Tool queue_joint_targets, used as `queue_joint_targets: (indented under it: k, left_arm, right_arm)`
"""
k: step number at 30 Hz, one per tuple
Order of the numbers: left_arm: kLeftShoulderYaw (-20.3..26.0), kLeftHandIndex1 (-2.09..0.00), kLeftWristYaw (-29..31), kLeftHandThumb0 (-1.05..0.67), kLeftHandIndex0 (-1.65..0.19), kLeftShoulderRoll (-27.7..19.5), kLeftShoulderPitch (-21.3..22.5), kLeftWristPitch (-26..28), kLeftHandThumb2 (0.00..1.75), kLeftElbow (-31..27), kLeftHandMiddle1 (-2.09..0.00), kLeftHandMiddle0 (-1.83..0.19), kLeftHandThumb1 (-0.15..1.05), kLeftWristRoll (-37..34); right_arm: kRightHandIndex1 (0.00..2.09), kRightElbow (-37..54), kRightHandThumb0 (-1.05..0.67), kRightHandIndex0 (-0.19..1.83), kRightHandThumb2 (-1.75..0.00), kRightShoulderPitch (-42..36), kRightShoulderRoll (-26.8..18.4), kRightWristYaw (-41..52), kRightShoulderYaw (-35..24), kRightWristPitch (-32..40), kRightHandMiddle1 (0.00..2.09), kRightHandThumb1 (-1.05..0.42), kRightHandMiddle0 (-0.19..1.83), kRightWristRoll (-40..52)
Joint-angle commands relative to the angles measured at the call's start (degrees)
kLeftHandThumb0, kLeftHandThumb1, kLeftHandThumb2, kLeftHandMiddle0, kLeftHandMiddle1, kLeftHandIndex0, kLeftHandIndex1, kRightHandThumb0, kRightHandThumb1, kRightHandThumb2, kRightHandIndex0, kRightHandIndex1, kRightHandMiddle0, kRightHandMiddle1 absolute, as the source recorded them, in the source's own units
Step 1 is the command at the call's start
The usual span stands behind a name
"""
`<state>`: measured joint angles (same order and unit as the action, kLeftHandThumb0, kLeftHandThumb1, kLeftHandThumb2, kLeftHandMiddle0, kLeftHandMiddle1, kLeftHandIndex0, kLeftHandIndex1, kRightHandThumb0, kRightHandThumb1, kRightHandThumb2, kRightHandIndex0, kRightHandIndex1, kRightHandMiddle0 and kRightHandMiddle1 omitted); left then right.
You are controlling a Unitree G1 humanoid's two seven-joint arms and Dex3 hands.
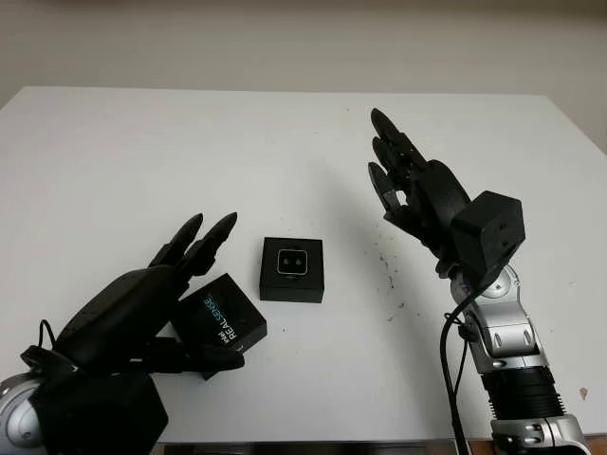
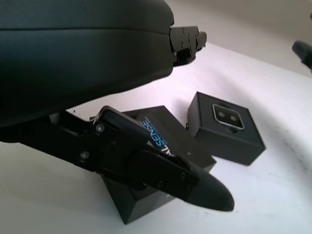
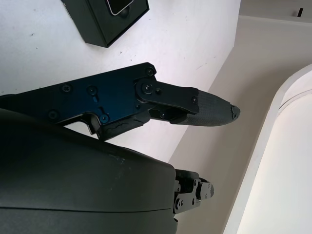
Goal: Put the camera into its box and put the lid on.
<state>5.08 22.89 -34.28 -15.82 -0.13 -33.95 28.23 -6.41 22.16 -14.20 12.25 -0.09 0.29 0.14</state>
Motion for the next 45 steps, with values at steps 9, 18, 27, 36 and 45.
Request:
queue_joint_targets:
  k: [9, 18, 27, 36, 45]
  left_arm:
    - [-5.2, 0.0, -3.9, -0.89, 0.19, 2.1, 1.1, -0.3, 0.06, 1.7, -0.05, 0.16, 0.96, 12.5]
    - [-7.9, 0.0, -1.9, -0.87, 0.19, 2.6, 1.5, 1.6, 0.05, 2.1, -0.06, 0.16, 0.96, 17.5]
    - [-8.2, -0.03, -0.2, -0.74, 0.17, 3.9, 1.8, 3.8, 0.04, 2.4, -0.07, 0.08, 0.92, 16.9]
    - [-8.6, -0.12, 3.0, -0.42, -0.01, 3.2, 2.4, 6.1, 0.07, 0.9, -0.18, -0.16, 0.98, 18.5]
    - [-8.8, -0.66, 3.8, -0.08, -0.11, 3.0, 2.5, 6.2, 0.05, 0.2, -1.39, 0.05, 1.01, 21.8]
  right_arm:
    - [0.07, 0.3, -0.6, 0.01, -0.58, -0.4, 0.6, -0.5, -0.3, -1.6, 0.07, -1.05, 0.03, -0.1]
    - [0.06, 0.2, -0.62, 0.0, -0.58, -0.3, 0.6, -0.6, -0.5, -1.5, 0.07, -1.05, 0.02, 0.1]
    - [0.06, 0.3, -0.6, 0.0, -0.59, -0.3, 0.7, -0.8, -0.4, -1.5, 0.06, -1.05, 0.02, 0.0]
    - [0.06, -0.3, -0.61, 0.0, -0.59, -0.2, 0.7, -0.5, -0.4, -2.1, 0.07, -1.05, 0.02, -0.2]
    - [0.06, 0.3, -0.61, 0.01, -0.59, -0.3, 0.7, -0.8, -0.5, -1.8, 0.07, -1.05, 0.03, -0.5]
